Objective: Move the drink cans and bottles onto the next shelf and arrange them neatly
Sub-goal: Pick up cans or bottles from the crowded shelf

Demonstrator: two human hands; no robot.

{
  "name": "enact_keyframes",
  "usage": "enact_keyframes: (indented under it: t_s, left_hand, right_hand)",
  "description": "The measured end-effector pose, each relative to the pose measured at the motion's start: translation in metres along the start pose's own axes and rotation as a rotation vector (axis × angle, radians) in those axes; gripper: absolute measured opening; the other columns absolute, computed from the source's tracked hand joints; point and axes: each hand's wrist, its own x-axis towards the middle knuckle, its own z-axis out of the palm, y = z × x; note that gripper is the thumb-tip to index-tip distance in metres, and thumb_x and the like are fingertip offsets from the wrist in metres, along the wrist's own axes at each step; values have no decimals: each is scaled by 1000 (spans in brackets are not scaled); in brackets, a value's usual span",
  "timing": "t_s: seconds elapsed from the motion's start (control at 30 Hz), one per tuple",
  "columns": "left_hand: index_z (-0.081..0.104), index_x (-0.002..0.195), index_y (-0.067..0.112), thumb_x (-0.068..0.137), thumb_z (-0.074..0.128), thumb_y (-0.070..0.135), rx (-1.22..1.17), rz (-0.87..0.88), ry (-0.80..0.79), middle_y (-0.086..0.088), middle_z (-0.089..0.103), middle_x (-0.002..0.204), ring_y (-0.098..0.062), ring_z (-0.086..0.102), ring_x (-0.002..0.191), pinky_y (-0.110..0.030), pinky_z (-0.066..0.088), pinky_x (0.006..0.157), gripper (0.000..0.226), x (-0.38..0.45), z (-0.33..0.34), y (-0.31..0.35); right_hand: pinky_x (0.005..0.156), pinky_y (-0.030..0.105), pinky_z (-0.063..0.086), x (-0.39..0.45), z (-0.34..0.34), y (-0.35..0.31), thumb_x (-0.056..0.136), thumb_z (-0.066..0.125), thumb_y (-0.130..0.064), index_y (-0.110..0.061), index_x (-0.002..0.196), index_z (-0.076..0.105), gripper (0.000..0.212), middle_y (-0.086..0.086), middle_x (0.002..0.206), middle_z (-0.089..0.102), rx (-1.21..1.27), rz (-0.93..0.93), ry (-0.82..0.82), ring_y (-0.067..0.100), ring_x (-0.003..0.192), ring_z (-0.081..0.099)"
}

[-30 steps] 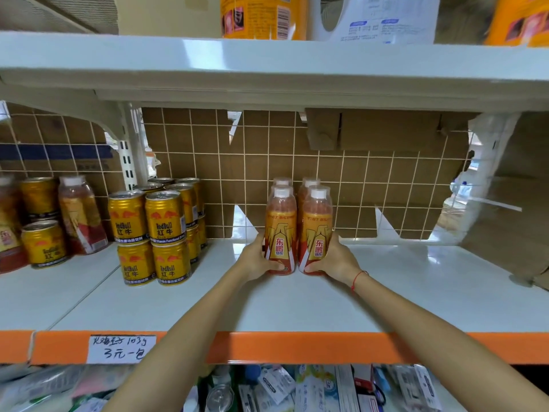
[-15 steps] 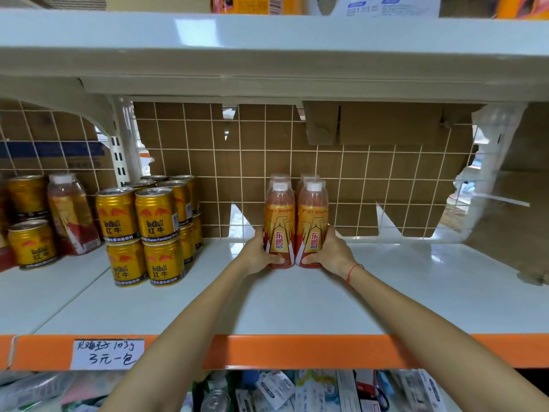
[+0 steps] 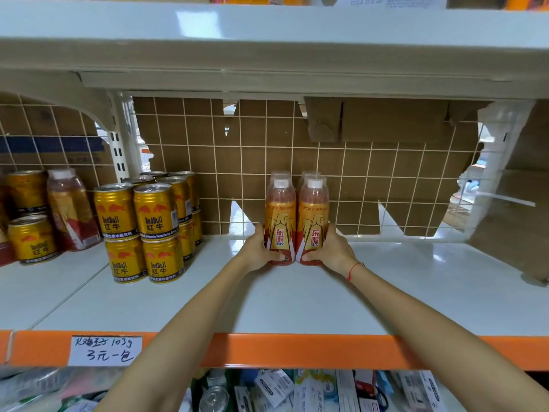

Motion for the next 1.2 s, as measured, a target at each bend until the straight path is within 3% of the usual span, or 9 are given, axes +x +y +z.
enact_keyframes:
  t_s: [0.5, 0.77, 0.9, 1.07, 1.2]
  left_hand:
    - [21, 142, 16, 81, 74, 12, 15, -18, -9, -4, 48, 136, -23, 49, 124, -37, 44, 100, 81, 0, 1, 1]
    - [20, 143, 16, 79, 75, 10, 20, -25, -14, -4, 50, 135, -24, 50, 124, -32, 44, 97, 85, -5, 3, 5]
    - [27, 140, 12, 79, 73, 5, -32, -55, 72, -7, 53, 132, -26, 51, 122, -30, 44, 94, 76, -16, 7, 15]
    - [33, 144, 17, 93, 60, 24, 95, -52, 223, -7, 51, 140, -27, 51, 125, -39, 43, 101, 57, -43, 7, 27]
    - [37, 143, 15, 96, 53, 30, 271, -35, 315, -8, 48, 143, -27, 48, 127, -39, 42, 100, 52, -73, -4, 38]
  right_hand:
    - [95, 44, 48, 0, -3, -2, 63, 86, -28, -15, 128, 35, 84, 5, 124, 58, -41, -33, -17, 25, 112, 57]
    - [94, 44, 48, -6, -3, -4, 62, 86, -28, -15, 127, 36, 84, 4, 121, 60, -22, -9, -13, 25, 111, 58]
    - [94, 44, 48, -13, -6, -9, 67, 83, -28, -13, 130, 35, 81, 5, 121, 59, -9, 31, -15, 25, 111, 58]
    - [96, 42, 45, -27, -21, -23, 81, 72, -33, -12, 143, 28, 79, 9, 138, 50, -36, 64, 61, 28, 123, 50]
    - [89, 37, 48, -51, -35, -37, 86, 65, -34, -12, 133, 44, 56, 10, 128, 56, -190, -62, 102, 27, 116, 54]
